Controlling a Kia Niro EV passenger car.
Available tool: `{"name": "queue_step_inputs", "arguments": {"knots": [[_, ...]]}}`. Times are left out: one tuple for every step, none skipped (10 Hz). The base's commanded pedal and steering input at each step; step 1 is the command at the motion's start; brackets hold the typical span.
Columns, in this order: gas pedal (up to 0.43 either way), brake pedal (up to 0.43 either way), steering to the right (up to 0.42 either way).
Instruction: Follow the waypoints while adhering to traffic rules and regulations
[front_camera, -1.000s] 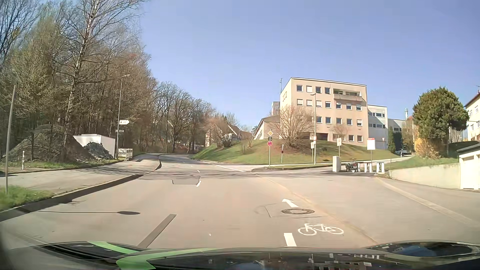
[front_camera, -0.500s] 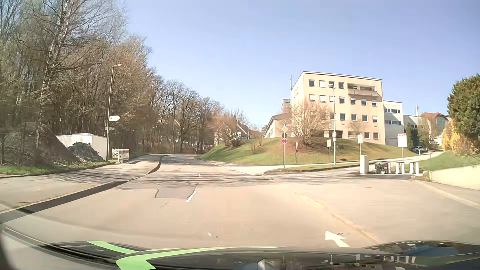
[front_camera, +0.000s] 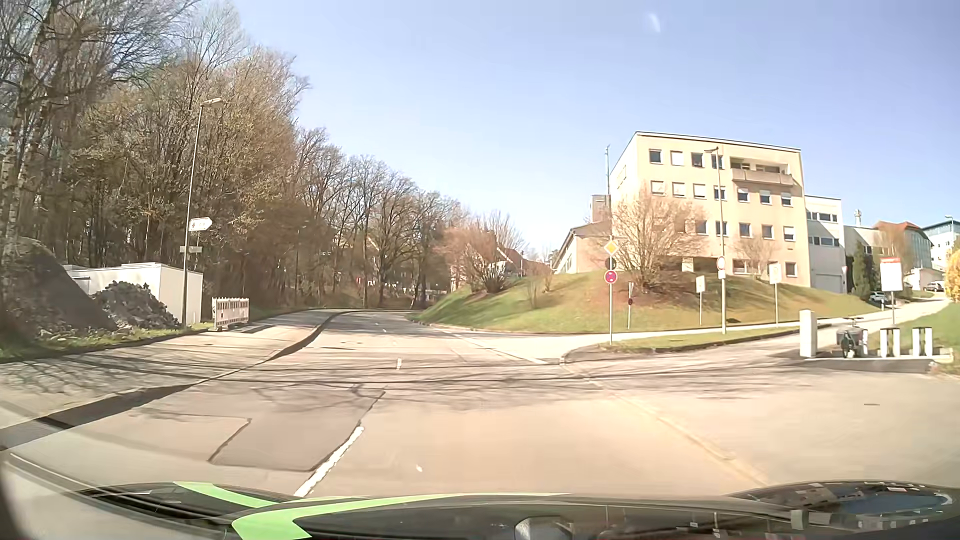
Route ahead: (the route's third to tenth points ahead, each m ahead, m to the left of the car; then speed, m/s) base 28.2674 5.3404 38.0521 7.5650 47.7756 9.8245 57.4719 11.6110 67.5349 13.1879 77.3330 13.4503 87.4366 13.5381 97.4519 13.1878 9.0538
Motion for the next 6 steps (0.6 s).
{"name": "queue_step_inputs", "arguments": {"knots": [[0.37,0.0,-0.041],[0.37,0.0,-0.04],[0.37,0.0,-0.041],[0.37,0.0,-0.041],[0.378,0.0,-0.041],[0.378,0.0,-0.041]]}}
